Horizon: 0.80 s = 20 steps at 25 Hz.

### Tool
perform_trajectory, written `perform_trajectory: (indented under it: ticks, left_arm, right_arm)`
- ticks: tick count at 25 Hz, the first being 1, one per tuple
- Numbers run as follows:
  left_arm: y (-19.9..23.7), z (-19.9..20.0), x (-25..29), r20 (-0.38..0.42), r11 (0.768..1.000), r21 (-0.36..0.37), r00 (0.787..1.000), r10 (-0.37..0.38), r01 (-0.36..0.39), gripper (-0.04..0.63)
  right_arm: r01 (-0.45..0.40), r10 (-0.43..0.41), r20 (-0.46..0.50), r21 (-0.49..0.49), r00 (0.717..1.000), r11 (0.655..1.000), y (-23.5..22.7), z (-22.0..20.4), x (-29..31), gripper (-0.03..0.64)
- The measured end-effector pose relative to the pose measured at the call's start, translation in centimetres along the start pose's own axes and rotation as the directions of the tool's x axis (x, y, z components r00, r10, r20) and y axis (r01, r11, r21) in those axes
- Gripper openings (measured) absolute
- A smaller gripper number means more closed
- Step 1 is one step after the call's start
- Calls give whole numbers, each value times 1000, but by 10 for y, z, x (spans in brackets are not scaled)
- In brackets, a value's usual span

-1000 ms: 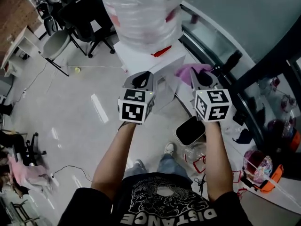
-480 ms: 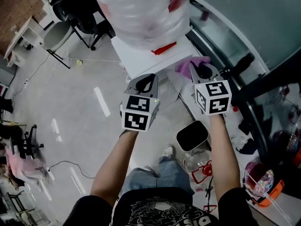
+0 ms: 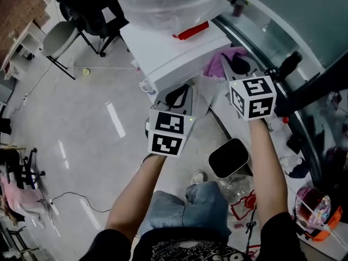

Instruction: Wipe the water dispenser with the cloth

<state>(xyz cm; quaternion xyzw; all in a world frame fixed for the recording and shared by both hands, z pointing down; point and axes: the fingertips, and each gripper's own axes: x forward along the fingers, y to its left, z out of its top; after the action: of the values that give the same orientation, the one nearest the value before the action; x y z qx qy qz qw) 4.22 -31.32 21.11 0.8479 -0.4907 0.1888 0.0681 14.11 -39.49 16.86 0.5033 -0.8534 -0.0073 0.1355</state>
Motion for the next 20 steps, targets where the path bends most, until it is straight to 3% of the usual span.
perform_trajectory:
  ticks: [10,20]
  left_arm:
    - [-11,-79,34,41,999,34,999,-14,13,29]
    - [-10,-155,66,85,999,37,996,-23,20,29]
  right_arm:
    - [42,-39,68,-48,997,998,7,-55,8,32]
    - [73,-67,87,-61,994,996,24,-137,25,32]
